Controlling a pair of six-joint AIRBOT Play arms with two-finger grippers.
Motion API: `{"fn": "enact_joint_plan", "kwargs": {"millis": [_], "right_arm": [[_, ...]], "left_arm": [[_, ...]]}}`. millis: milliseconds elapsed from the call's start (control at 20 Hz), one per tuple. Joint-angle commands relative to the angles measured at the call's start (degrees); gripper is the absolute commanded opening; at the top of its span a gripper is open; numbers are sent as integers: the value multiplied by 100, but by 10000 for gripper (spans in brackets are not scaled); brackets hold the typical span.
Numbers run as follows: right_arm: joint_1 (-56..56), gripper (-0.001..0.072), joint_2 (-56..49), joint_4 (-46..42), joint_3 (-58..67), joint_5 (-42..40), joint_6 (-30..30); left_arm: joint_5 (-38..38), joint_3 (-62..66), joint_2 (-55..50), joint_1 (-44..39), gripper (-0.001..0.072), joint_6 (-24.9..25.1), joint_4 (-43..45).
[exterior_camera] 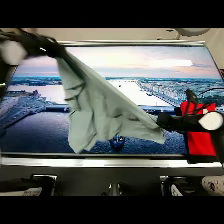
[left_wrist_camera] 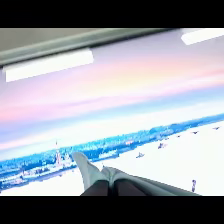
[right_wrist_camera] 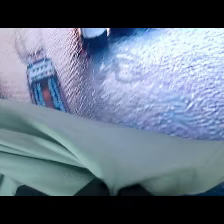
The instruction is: Fold the shirts.
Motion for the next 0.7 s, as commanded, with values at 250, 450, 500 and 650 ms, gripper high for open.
{"fn": "enact_joint_plan", "kwargs": {"millis": [250,450,500,650], "right_arm": [[-11,443,-1451,927,-39,-1600,-531],[-35,552,-1399,-1707,1403,-87,-706],[-208,552,-1399,-1840,1499,122,-708],[-1237,553,-1475,-1193,1351,616,-855]], "left_arm": [[-2240,-11,-1510,289,530,452,-1263],[-3169,-114,-1207,1373,572,573,-2492],[-3163,-341,-1099,1657,570,573,-2949],[-2992,-1556,-719,2103,548,715,-3230]]}}
